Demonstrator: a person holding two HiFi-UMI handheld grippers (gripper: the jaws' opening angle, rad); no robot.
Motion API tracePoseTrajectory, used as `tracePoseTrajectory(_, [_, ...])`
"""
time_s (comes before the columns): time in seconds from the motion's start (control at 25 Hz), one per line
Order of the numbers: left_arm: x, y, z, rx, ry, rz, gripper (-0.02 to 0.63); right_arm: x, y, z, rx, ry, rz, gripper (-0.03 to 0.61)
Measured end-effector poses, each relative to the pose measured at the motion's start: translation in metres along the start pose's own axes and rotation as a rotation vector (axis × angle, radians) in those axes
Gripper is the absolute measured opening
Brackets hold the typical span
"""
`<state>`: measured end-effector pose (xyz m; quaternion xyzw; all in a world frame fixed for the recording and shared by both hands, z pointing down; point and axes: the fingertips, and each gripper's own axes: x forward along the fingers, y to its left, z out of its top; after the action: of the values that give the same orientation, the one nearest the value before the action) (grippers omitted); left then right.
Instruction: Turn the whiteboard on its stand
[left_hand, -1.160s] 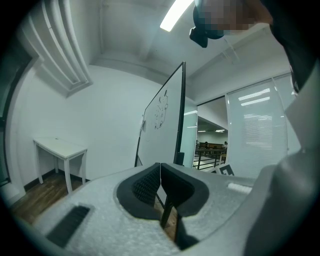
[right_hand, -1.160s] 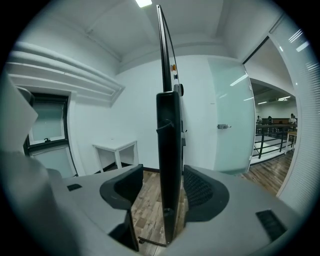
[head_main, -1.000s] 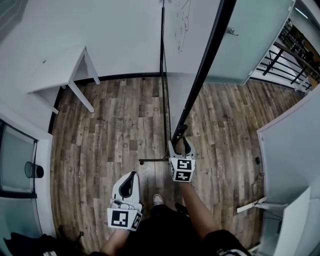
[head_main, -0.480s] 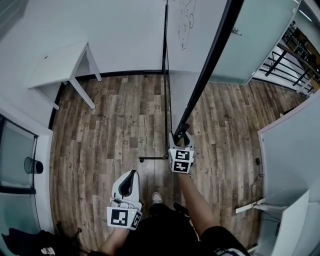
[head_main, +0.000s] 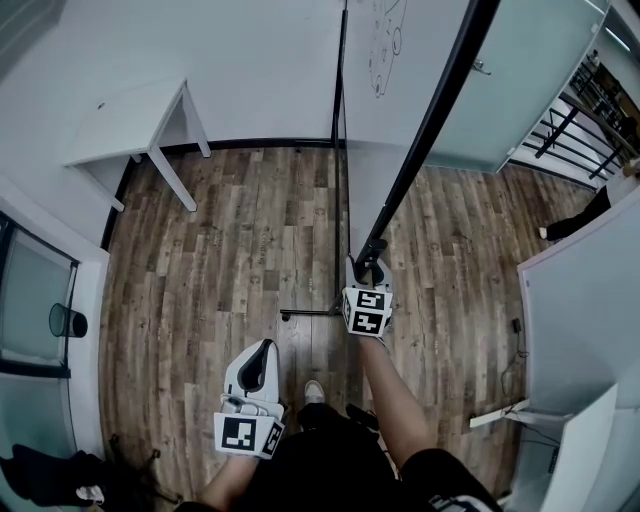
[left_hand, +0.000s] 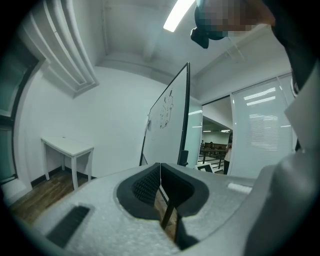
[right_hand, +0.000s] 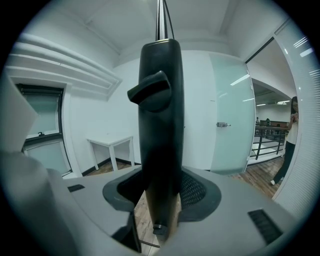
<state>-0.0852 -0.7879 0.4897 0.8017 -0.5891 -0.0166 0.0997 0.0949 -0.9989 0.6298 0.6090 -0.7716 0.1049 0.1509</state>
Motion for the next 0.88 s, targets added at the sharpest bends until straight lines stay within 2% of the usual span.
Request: tracePoseTrajectory(0.88, [-0.110,-0.016,0.000,-0.004,-0.042,-0.009,0.018,-0.090,0.034,-0.038,0.007,0.008,0.010,0.189])
